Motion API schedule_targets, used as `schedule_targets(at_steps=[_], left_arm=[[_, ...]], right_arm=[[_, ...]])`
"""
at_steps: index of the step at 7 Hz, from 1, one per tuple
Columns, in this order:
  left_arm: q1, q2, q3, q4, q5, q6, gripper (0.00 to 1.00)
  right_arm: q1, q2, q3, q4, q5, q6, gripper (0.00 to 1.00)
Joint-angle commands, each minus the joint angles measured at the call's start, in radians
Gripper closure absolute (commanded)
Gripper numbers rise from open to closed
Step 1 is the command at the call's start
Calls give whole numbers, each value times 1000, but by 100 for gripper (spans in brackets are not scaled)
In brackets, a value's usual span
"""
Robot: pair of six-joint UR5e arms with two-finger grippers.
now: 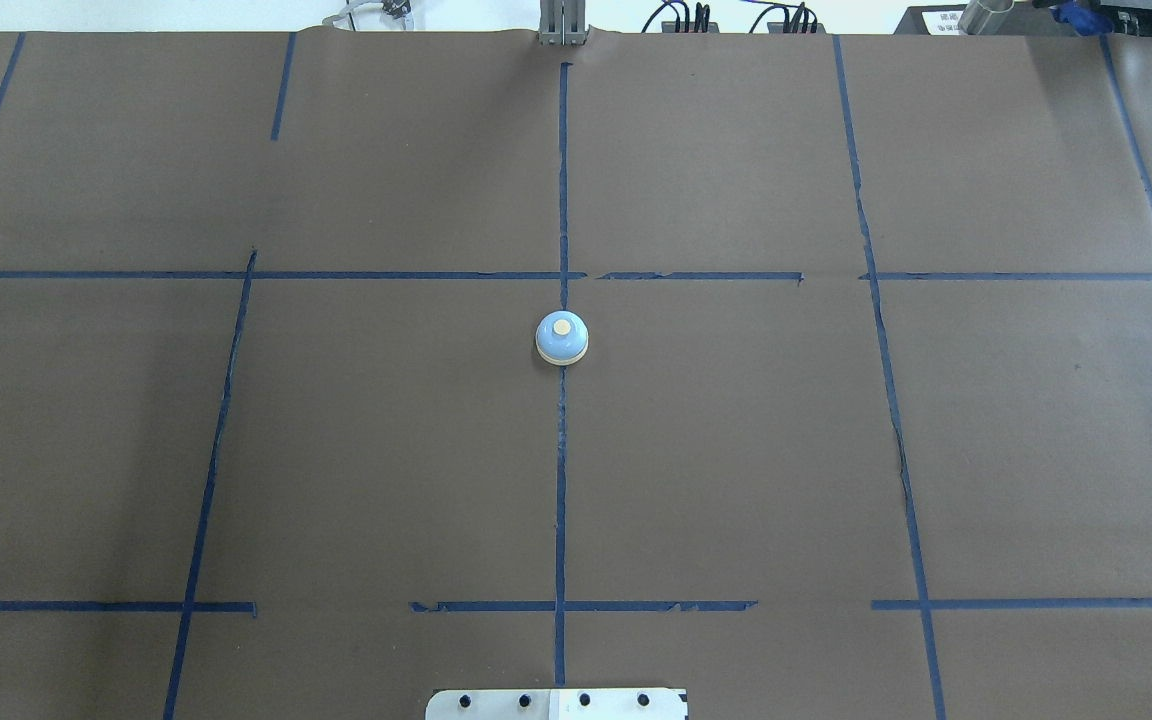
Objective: Place and press bell with both arms
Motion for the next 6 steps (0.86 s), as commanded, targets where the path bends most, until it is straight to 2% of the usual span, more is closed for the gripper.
schedule_targets(at_steps=[1, 3, 4, 6], left_arm=[[11, -8, -4, 6, 2, 0, 0], [18, 3, -10, 6, 2, 1, 0], [20, 4, -10, 12, 2, 2, 0], [25, -8, -21, 125, 5, 2, 0]], right_arm=[[0, -1, 6, 2, 3, -2, 0], [0, 8, 26, 3, 81, 1, 0], [0, 33, 82, -38, 72, 38, 0], [-6, 85, 86, -119, 17, 61, 0]])
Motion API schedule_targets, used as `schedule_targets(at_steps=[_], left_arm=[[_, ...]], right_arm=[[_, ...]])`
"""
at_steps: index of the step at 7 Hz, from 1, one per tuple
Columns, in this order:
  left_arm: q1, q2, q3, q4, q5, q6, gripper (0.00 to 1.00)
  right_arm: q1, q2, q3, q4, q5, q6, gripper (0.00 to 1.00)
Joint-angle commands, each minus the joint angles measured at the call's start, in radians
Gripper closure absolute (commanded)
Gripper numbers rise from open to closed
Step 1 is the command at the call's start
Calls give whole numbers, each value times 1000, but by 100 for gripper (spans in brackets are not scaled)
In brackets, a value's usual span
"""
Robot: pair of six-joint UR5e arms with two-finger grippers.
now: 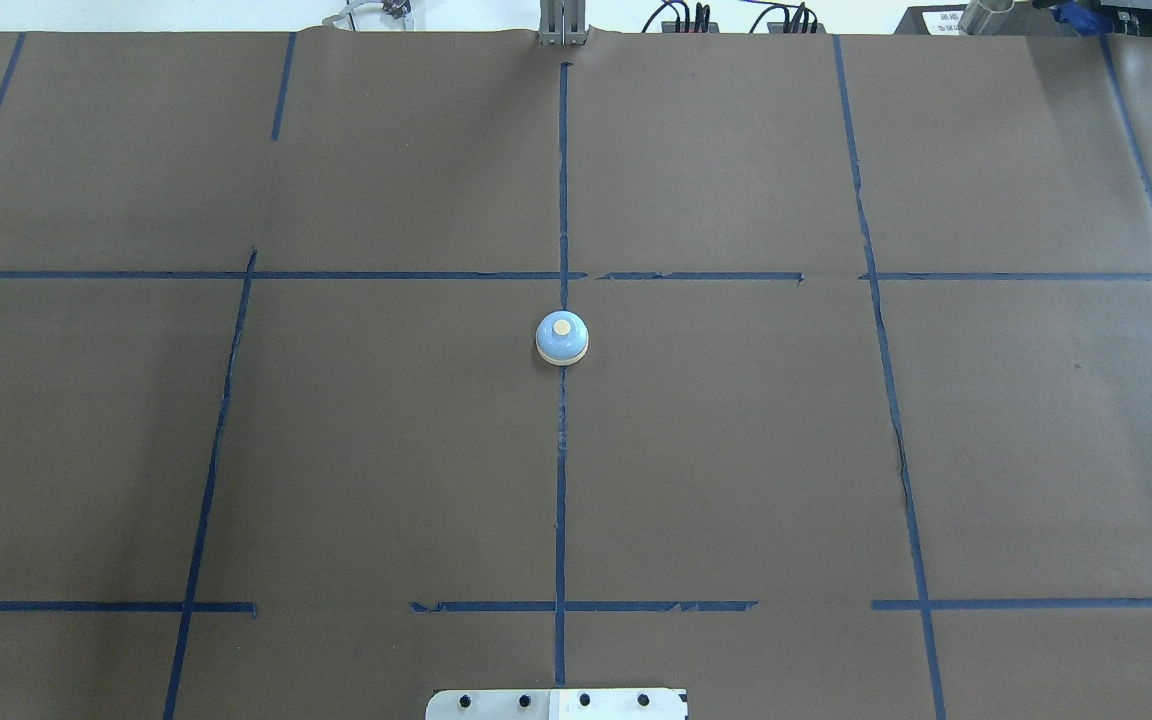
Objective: Place and press bell with both arms
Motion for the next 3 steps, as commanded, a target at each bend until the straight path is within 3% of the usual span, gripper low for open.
schedule_targets(at_steps=[1, 3], left_arm=[[2, -6, -11, 55, 75, 2, 0], [-1, -6, -31, 52, 114, 2, 0]], right_arm=[[-2, 26, 2, -47, -44, 2, 0], [-2, 4, -1, -47, -40, 0, 0]])
